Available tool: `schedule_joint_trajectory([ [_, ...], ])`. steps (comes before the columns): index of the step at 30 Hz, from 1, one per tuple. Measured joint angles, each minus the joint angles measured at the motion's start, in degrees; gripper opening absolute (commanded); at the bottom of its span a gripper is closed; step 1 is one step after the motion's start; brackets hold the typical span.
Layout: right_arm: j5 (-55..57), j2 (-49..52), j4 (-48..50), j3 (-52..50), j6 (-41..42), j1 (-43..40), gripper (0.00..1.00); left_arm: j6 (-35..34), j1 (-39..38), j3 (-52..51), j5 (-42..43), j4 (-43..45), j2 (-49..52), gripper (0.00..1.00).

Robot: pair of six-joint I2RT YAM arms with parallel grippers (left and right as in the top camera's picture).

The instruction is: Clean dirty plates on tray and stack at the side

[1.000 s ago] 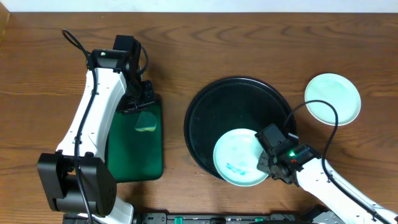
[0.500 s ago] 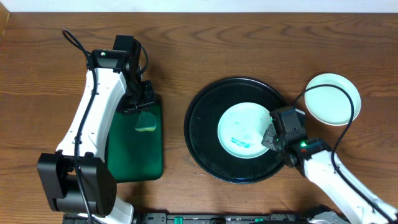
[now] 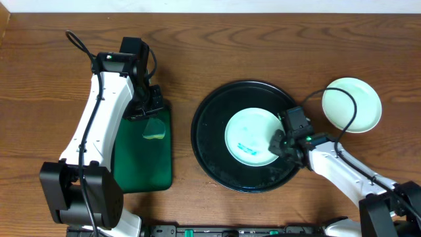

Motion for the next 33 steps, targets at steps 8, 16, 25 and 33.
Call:
schedule_joint_trajectory([
  [8, 0.2, -1.8, -6.0, 0.9, -4.2, 1.8, 0.99, 0.2, 0.0, 0.0, 0.4, 0.0, 0.0, 0.07],
  [16, 9.6, -7.5, -4.9, 2.0, -18.0, 1.8, 0.97, 0.2, 0.0, 0.0, 0.6, 0.0, 0.0, 0.07],
  [25, 6.1, -8.2, 6.2, 4.1, -39.6, 0.9, 0.92, 0.4, 0.0, 0.0, 0.6, 0.2, 0.0, 0.07],
  [33, -2.0, 1.2, 8.9, 4.1, -47.1, -4.7, 0.86, 0.4, 0.0, 0.0, 0.6, 0.2, 0.0, 0.07],
])
